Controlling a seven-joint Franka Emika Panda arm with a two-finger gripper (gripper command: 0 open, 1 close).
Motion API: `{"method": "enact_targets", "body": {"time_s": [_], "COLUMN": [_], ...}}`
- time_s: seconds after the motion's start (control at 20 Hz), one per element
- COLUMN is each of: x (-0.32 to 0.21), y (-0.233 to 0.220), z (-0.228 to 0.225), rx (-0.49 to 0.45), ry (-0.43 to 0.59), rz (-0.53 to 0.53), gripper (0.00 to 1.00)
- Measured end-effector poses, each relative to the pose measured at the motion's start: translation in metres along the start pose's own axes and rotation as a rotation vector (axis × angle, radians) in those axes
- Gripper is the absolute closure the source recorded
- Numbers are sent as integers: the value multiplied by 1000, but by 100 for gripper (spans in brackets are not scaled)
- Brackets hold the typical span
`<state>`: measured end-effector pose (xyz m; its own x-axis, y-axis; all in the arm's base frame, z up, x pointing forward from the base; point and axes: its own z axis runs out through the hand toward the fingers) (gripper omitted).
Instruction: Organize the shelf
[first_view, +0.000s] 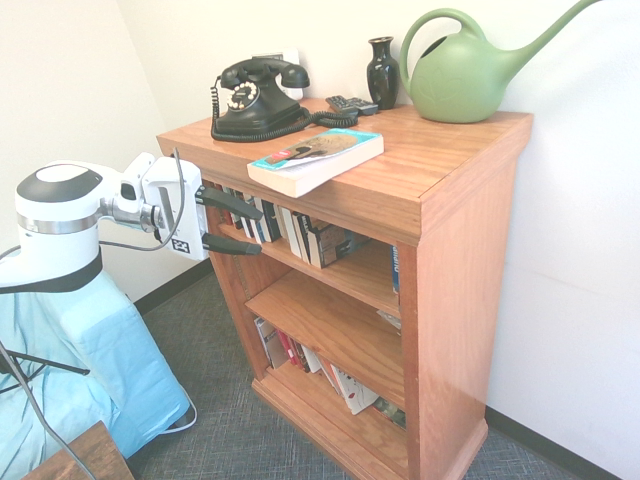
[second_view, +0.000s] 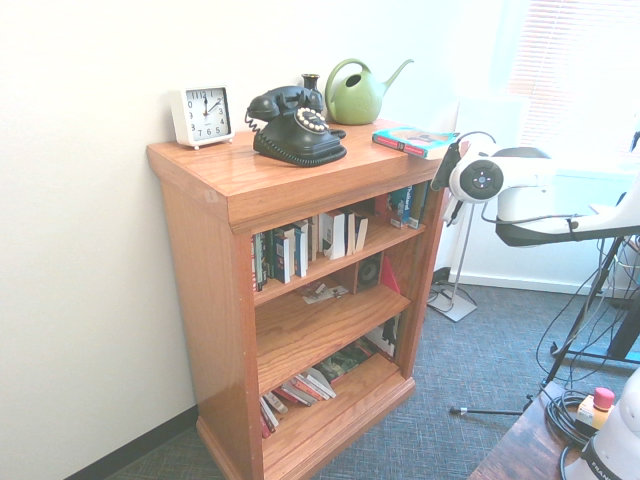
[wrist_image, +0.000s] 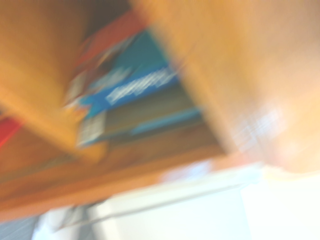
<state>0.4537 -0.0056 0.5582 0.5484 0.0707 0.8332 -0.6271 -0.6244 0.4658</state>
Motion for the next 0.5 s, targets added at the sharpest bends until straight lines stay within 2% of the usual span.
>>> {"method": "enact_targets", "body": {"time_s": [0.5], "x": [18], "y": [-4], "z": [-21], "rx": [-76], "ry": [125], "rz": [-69], "gripper": [0]}}
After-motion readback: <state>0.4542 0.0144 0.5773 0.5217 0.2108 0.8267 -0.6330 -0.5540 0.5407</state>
